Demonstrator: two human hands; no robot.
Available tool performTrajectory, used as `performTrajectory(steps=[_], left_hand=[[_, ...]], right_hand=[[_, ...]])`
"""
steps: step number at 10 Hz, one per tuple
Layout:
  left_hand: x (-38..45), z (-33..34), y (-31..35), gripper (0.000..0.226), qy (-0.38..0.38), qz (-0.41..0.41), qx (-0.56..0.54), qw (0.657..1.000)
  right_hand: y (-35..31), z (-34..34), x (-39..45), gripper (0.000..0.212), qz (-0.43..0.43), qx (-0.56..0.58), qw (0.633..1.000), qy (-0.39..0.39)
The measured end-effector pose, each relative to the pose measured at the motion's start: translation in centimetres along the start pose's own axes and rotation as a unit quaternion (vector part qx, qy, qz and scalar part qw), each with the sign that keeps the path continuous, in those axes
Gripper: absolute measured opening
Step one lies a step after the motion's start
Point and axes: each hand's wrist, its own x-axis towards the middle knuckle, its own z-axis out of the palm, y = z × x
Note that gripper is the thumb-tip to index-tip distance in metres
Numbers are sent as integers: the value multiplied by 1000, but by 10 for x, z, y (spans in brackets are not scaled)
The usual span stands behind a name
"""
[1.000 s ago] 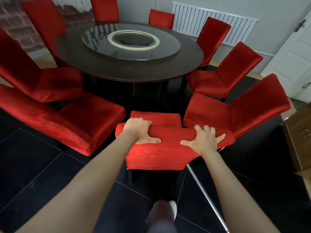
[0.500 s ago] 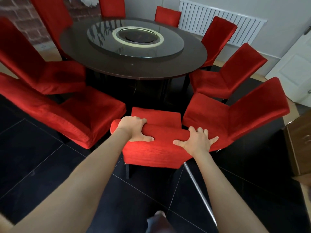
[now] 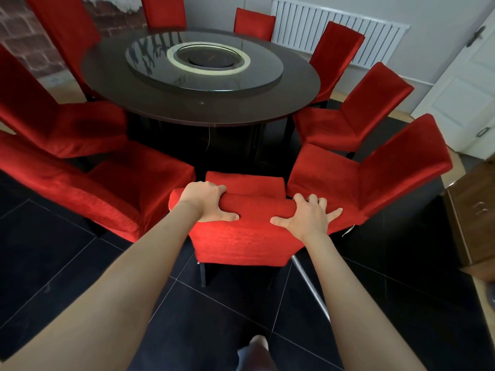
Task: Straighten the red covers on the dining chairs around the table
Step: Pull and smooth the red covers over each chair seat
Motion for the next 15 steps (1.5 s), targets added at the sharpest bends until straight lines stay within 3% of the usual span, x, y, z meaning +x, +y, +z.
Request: performTrajectory(steps=[8,12,15], left_hand=[[5,2,-16,89,-14,3,-10,1000],[-9,6,10,76,34,13,-102,994],[13,-14,69,73,36,40,-83,995]], right_hand=[[-14,-2,7,100,2,-5,1000,-22],[22,-5,-26,90,3,26,1000,10],[83,-23,-36,78,44,37,998,36]])
